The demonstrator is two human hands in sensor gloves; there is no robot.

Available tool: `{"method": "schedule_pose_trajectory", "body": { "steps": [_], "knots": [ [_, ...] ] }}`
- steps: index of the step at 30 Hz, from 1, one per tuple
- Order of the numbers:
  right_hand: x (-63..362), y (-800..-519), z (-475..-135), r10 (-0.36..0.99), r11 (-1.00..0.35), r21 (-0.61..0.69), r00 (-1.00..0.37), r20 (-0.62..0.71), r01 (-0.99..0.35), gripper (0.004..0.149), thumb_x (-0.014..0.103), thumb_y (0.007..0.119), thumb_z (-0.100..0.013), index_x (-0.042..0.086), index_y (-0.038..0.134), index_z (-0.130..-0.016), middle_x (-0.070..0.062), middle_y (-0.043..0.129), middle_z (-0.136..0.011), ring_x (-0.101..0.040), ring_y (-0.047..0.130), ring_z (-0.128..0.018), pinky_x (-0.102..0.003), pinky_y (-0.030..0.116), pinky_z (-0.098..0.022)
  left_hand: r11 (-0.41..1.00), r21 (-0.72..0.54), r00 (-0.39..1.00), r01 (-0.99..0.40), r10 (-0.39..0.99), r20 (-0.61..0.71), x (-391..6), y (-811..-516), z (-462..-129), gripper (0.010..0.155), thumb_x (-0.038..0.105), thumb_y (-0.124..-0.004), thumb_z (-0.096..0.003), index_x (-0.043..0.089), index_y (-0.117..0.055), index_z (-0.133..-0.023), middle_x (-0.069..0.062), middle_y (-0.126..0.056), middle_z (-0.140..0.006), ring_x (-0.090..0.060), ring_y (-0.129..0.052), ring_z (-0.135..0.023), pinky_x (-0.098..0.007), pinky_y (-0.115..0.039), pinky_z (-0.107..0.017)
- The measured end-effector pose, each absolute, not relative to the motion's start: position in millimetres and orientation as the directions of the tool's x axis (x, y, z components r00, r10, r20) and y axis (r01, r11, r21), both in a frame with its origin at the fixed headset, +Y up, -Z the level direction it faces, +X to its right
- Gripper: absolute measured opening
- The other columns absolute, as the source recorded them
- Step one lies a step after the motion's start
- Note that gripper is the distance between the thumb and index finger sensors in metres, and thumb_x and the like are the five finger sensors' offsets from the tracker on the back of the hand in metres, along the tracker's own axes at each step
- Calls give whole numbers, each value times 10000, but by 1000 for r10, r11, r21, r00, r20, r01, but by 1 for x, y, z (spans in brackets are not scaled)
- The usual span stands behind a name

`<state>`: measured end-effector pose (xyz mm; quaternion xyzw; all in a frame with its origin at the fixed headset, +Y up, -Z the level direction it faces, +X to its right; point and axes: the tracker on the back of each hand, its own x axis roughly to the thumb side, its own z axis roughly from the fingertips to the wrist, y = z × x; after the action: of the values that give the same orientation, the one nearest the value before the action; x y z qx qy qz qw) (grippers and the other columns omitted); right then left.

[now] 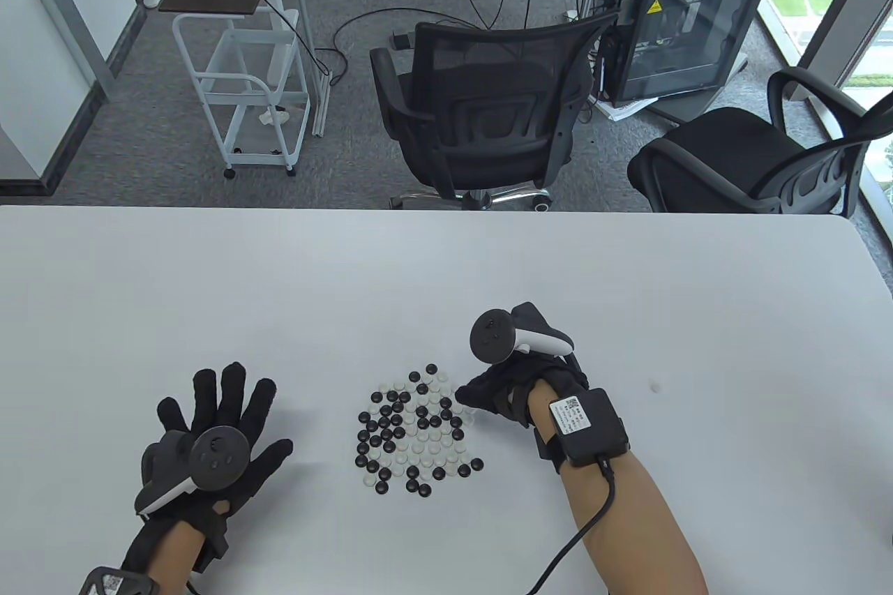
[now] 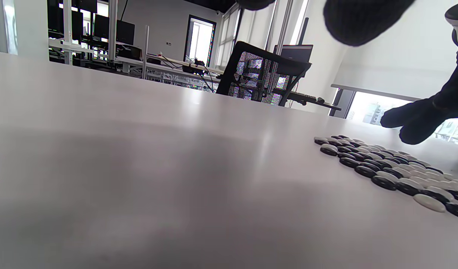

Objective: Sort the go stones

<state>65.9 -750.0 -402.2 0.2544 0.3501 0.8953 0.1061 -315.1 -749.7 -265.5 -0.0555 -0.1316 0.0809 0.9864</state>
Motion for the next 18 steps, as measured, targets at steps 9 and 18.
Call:
{"method": "schedule_pose_trajectory", "body": {
  "steps": [9, 18],
  "knots": [
    [102, -759, -417, 286, -731, 681, -926, 245, -45, 642, 457, 585, -628, 29, 653, -1102, -481, 161, -1098, -749, 28, -881, -946, 163, -512, 980, -130, 954, -149, 177, 241, -321, -749, -265, 838, 641, -546, -598, 202, -183, -1213, -264, 43, -1216, -592, 83, -1044, -850, 27, -510],
    [205, -754, -419, 150, -743, 656, -988, -29, -132, 639, 457, 586, -627, 27, 671, -1093, -480, 167, -1102, -750, 27, -885, -946, 159, -515, 980, -135, 955, -149, 178, 237, -322, -750, -266, 837, 639, -548, -598, 203, -184, -1213, -264, 43, -1216, -592, 85, -1044, -849, 30, -510]
  ]
}}
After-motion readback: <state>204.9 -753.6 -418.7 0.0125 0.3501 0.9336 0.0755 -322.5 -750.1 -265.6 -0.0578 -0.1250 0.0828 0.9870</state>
